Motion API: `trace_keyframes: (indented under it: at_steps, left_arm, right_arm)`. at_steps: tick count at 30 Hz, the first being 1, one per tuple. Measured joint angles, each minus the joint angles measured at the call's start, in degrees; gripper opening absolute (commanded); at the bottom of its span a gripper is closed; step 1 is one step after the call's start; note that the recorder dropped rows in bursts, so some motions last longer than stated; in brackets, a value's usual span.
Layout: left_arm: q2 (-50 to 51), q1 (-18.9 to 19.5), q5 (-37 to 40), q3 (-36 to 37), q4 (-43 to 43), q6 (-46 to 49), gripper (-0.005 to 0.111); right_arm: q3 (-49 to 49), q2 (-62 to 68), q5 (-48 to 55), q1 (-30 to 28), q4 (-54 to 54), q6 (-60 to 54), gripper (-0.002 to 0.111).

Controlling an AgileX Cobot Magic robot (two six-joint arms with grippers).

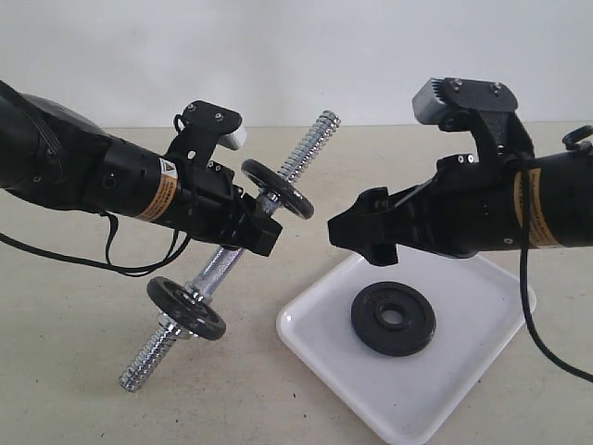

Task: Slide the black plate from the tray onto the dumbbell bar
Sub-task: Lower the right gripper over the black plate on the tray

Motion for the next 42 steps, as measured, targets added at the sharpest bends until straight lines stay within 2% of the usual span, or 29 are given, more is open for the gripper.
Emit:
trace_keyframes:
  at_steps: [11, 25, 31, 42]
  left_arm:
    - [0.0, 0.0, 0.8, 0.0, 0.0, -0.3, 0.004]
    - [0.0, 0.0, 0.7, 0.0, 0.0, -0.5, 0.004]
    - [0.0, 0.0, 0.3, 0.0, 0.0, -0.5, 0.004]
    - [0.0, 0.0, 0.3, 0.0, 0.0, -0.5, 0.004]
  right_arm:
    - [0.0, 0.0, 2.3, 0.0, 0.0, 2.3, 0.092]
    - [0.0, 2.8, 10.2, 0.0, 0.0, 5.6, 0.092]
    - [0.0, 9.6, 8.6, 0.0, 0.0, 6.1, 0.092]
    - [0.0, 10.1, 6.8, 0.0, 0.1, 6.5, 0.092]
